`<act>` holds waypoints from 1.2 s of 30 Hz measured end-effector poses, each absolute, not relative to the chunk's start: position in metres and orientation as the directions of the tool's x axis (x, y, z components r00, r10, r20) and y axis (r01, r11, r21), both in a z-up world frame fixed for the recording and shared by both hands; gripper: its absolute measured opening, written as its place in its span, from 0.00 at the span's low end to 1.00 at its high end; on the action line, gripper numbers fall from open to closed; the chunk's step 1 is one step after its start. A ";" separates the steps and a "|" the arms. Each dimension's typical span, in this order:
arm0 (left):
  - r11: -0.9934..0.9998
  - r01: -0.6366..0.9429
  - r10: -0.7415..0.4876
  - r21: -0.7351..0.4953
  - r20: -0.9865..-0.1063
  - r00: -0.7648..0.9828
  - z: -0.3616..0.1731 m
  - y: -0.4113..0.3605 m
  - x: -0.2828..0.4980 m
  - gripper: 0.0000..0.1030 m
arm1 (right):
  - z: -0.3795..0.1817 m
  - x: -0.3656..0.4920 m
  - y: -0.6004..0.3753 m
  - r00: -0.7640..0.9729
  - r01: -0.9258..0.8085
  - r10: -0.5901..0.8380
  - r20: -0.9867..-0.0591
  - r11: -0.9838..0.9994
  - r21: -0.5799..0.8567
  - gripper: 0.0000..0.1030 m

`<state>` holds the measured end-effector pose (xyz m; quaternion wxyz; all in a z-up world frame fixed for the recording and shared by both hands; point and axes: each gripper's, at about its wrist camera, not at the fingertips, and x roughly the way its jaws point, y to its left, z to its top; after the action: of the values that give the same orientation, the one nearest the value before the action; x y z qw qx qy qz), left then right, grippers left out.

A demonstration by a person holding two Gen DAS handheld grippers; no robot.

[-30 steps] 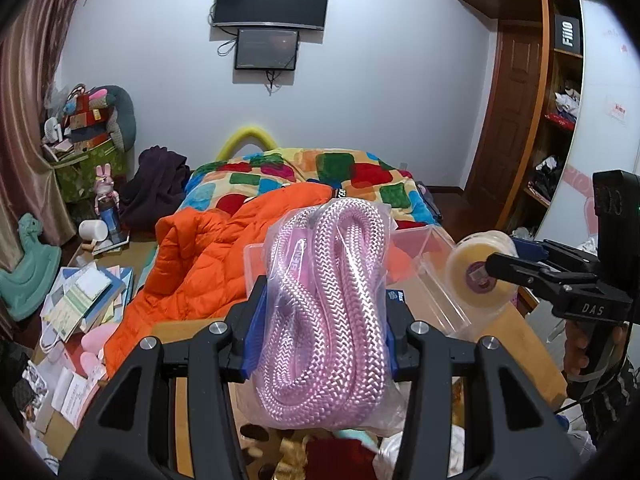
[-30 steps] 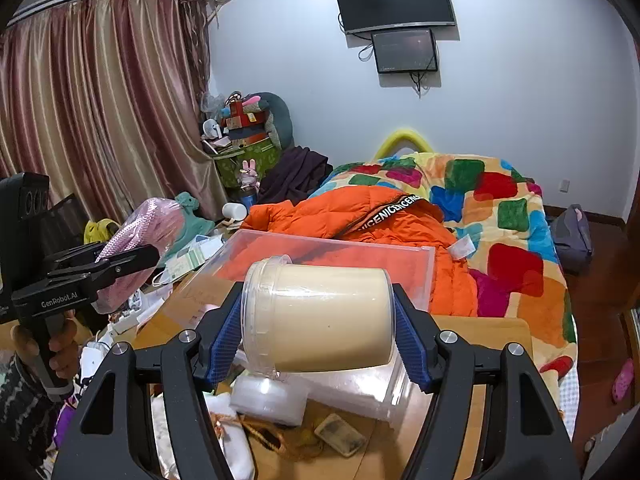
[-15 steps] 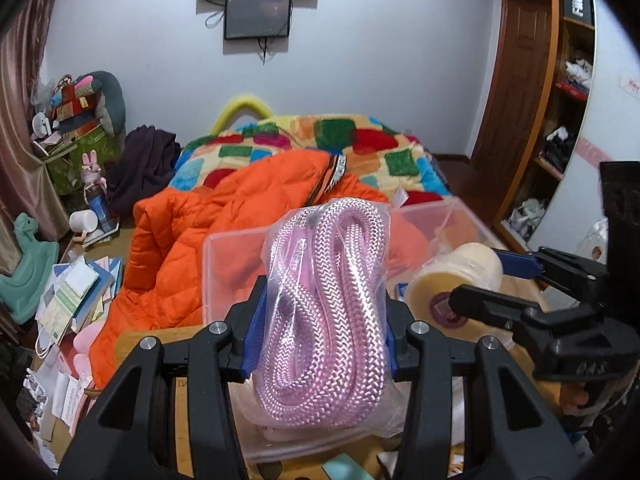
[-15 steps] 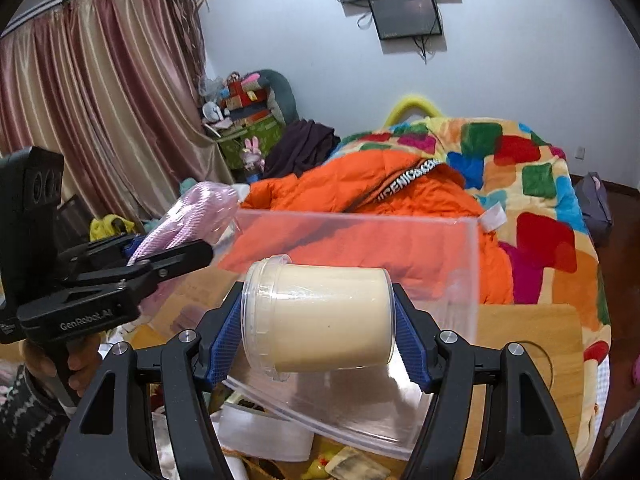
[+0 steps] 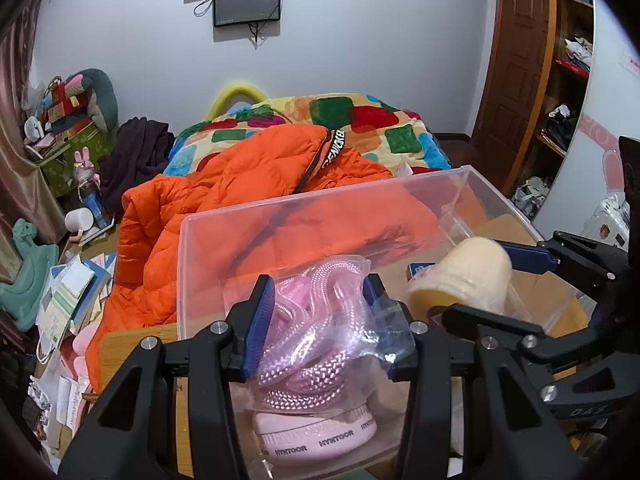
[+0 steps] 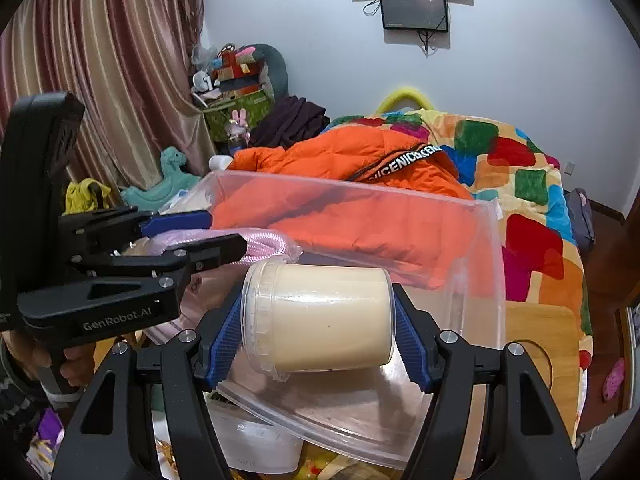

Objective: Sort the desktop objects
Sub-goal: 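Carry the rope and jar into the clear bin and open both tools, then grasp the red-and-gold pouch with the left tool while the right tool grasps the small beige bar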

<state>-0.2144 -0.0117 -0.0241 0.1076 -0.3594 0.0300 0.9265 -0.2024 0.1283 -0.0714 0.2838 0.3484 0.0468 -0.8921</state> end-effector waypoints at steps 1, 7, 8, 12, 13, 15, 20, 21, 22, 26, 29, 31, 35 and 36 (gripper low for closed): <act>-0.975 -0.222 0.177 -0.019 -0.671 -0.720 -0.024 -0.012 -0.213 0.44 | -0.072 -0.201 0.127 -0.601 0.539 -0.464 -0.651 -0.836 0.099 0.63; -0.971 -0.239 0.196 -0.026 -0.661 -0.724 -0.020 -0.011 -0.205 0.45 | -0.078 -0.199 0.119 -0.593 0.548 -0.438 -0.676 -0.834 0.061 0.63; -0.969 -0.244 0.205 -0.033 -0.661 -0.722 -0.018 -0.012 -0.203 0.46 | -0.079 -0.198 0.119 -0.593 0.547 -0.434 -0.678 -0.835 0.057 0.63; -0.969 -0.245 0.210 -0.038 -0.655 -0.726 -0.014 -0.013 -0.196 0.50 | -0.080 -0.196 0.119 -0.595 0.536 -0.423 -0.683 -0.842 0.055 0.63; -0.969 -0.243 0.206 -0.035 -0.653 -0.729 -0.013 -0.014 -0.194 0.51 | -0.080 -0.196 0.119 -0.595 0.533 -0.420 -0.685 -0.844 0.054 0.63; -0.970 -0.240 0.207 -0.038 -0.646 -0.735 -0.010 -0.015 -0.190 0.56 | -0.079 -0.195 0.119 -0.595 0.528 -0.414 -0.689 -0.847 0.052 0.63; -0.972 -0.226 0.211 -0.058 -0.636 -0.742 -0.001 -0.019 -0.181 0.68 | -0.073 -0.189 0.126 -0.628 0.506 -0.393 -0.672 -0.862 0.031 0.65; -0.974 -0.218 0.209 -0.065 -0.635 -0.743 0.002 -0.020 -0.180 0.69 | -0.069 -0.185 0.129 -0.643 0.505 -0.388 -0.660 -0.863 0.016 0.65; -0.974 -0.214 0.209 -0.071 -0.634 -0.745 0.003 -0.021 -0.178 0.71 | -0.066 -0.183 0.130 -0.649 0.506 -0.390 -0.653 -0.863 0.012 0.67; -0.974 -0.206 0.218 -0.092 -0.617 -0.756 0.015 -0.026 -0.165 0.73 | -0.050 -0.171 0.139 -0.688 0.488 -0.388 -0.614 -0.873 0.006 0.76; -0.976 -0.195 0.211 -0.092 -0.602 -0.770 0.023 -0.032 -0.153 0.81 | -0.038 -0.160 0.147 -0.715 0.477 -0.392 -0.579 -0.879 0.006 0.78; -0.978 -0.188 0.202 -0.086 -0.597 -0.776 0.025 -0.036 -0.146 0.84 | -0.032 -0.153 0.153 -0.729 0.470 -0.390 -0.562 -0.883 0.002 0.78; -0.985 -0.163 0.164 -0.057 -0.601 -0.782 0.023 -0.048 -0.131 0.87 | -0.027 -0.142 0.162 -0.745 0.461 -0.380 -0.548 -0.887 -0.011 0.79; -0.987 -0.154 0.155 -0.054 -0.606 -0.780 0.021 -0.053 -0.127 0.87 | -0.027 -0.138 0.165 -0.747 0.459 -0.377 -0.547 -0.888 -0.015 0.79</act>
<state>-0.1274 -0.0526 0.0214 0.0819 -0.3214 -0.0008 0.9434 -0.1381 0.1646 -0.0270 0.2241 0.2758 0.0744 -0.9318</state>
